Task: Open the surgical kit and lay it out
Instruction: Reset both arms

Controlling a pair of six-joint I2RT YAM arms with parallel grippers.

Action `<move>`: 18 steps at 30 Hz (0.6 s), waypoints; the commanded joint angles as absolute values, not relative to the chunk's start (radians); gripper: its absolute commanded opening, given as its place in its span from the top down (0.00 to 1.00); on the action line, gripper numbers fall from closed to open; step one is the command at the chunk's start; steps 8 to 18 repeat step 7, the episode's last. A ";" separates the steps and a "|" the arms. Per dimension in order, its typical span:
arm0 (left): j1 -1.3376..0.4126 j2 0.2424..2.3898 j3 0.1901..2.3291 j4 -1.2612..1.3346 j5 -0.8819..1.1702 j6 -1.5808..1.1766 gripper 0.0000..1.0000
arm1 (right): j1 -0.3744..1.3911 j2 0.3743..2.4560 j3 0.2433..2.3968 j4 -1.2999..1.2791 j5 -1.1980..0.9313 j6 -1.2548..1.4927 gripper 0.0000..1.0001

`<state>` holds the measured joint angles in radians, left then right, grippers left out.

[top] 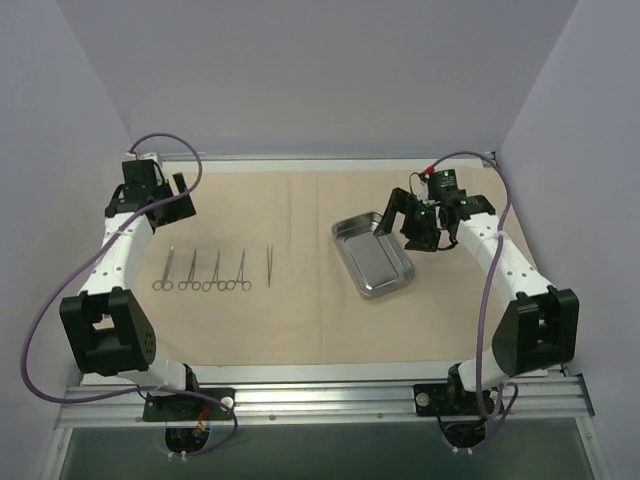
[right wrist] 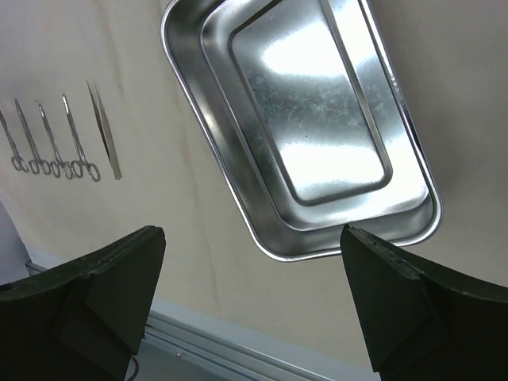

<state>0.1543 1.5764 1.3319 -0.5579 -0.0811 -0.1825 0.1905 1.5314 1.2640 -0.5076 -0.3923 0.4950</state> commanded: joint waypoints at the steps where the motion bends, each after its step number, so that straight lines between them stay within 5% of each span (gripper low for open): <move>1: 0.052 1.465 1.289 -0.500 0.036 -0.313 0.06 | 0.196 1.416 1.177 -0.398 -0.380 0.494 0.00; 7: -0.060 1.303 1.113 -0.235 0.317 -0.483 0.06 | 0.222 1.203 0.944 -0.145 -0.411 0.491 0.00; 18: -0.060 1.303 1.113 -0.235 0.317 -0.483 0.06 | 0.222 1.203 0.944 -0.145 -0.411 0.491 0.00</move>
